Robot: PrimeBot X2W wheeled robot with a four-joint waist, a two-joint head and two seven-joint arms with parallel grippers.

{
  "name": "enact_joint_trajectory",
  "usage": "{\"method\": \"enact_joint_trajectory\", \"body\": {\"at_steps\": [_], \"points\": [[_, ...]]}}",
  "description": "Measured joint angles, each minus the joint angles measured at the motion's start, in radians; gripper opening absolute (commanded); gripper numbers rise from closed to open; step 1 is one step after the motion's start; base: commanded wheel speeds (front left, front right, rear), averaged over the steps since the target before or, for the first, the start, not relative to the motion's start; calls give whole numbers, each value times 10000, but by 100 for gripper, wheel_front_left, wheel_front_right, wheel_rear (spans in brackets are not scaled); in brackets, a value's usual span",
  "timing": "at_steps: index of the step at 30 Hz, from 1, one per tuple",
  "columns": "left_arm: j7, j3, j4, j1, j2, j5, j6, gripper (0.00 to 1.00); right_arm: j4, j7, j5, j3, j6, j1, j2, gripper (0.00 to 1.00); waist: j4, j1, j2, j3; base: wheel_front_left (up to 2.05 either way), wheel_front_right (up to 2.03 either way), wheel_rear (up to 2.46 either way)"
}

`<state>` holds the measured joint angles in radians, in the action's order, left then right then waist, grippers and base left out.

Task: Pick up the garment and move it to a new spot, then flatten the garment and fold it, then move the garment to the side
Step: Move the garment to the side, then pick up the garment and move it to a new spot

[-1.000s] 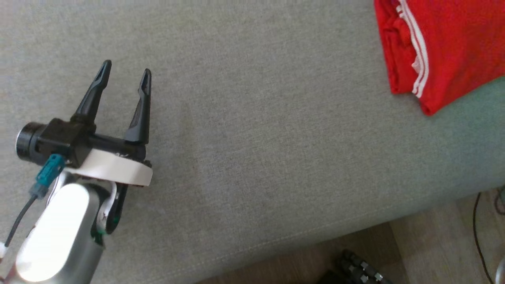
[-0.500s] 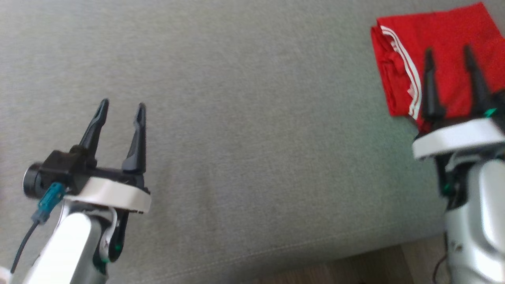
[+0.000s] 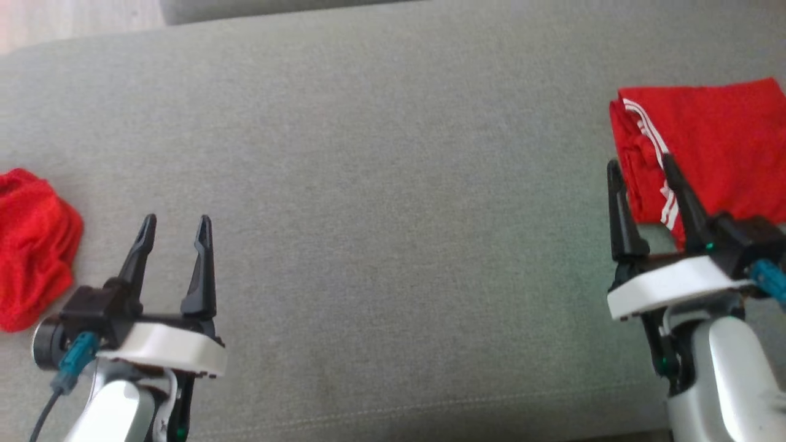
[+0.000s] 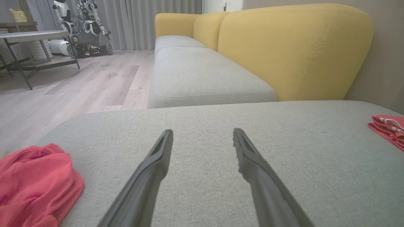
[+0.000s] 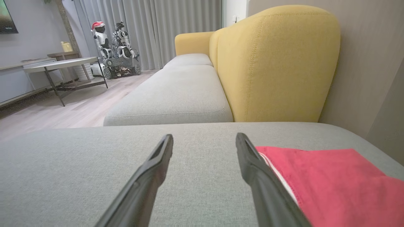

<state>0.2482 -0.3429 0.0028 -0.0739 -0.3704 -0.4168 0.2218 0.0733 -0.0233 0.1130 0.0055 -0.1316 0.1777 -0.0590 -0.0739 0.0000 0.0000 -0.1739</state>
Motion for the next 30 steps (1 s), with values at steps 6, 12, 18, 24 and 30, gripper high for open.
{"method": "enact_joint_trajectory", "body": {"at_steps": [6, 12, 18, 24, 30], "points": [[-2, -40, -23, 399, -17, -2, 77, 100, -299, 186, -6, -115, 0, -697, 54, 100, 220, 0, 0, 434, 0, 0, 0], [-17, -63, -25, 672, -31, -100, 86, 100, -591, 414, -88, -207, 0, -1324, 94, 100, 382, 0, 0, 843, 0, 0, 0], [-105, -247, -19, 955, -46, -100, 159, 100, -857, 545, -90, -493, 0, -1767, 115, 100, 484, 0, 0, 1164, 0, 0, 0], [-186, -305, -21, 1150, -69, -123, 174, 100, -986, 692, -71, -502, 0, -2124, 121, 100, 546, 0, 0, 1445, 0, 0, 0], [-194, -322, -31, 1342, -92, -201, 253, 100, -1149, 803, -69, -441, 0, -2235, 125, 100, 562, 0, 0, 1596, 0, 0, 0]]}}
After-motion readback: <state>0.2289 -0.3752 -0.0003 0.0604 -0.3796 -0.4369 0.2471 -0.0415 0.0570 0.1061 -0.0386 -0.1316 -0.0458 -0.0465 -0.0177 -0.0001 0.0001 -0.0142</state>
